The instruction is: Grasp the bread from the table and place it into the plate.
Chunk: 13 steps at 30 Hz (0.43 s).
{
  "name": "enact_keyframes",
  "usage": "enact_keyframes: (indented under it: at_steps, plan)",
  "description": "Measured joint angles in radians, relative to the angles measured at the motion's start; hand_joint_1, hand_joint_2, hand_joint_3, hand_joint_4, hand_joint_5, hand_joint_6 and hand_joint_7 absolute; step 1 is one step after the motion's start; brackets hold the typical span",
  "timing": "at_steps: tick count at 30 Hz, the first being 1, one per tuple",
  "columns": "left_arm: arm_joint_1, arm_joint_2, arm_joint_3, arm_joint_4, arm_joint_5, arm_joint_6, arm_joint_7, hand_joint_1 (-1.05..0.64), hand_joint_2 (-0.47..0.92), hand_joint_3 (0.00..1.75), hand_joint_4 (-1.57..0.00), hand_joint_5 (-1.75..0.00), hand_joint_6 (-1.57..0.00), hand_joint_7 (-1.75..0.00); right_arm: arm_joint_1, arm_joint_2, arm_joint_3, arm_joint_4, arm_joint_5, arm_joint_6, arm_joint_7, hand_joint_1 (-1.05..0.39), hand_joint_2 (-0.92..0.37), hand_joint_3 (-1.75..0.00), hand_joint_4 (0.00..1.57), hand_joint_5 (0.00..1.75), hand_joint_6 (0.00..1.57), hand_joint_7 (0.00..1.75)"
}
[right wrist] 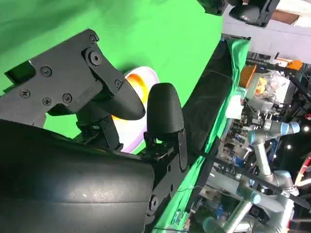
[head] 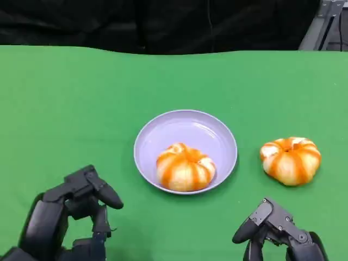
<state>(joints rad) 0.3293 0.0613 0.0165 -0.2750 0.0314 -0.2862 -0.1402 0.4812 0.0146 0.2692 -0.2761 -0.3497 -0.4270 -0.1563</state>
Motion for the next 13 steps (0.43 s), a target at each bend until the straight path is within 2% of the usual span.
enact_keyframes:
  at_steps: [5, 13]
  plan:
    - [0.001, -0.019, -0.001, 0.026, 0.010, -0.058, 0.024, -0.10, 0.28, 1.67, -0.98, -1.75, -0.81, -1.75, -0.001, -0.005, -0.009, 0.000, 0.000, 0.000, 0.000, -0.07, -0.46, -1.49, 0.79, 1.75, 0.54, 1.74]
    - [0.001, -0.038, -0.012, 0.035, 0.011, -0.069, 0.046, -0.11, 0.27, 1.67, -1.01, -1.75, -0.84, -1.75, -0.003, -0.012, -0.020, 0.004, -0.001, -0.005, -0.001, -0.09, -0.45, -1.52, 0.84, 1.75, 0.55, 1.72]
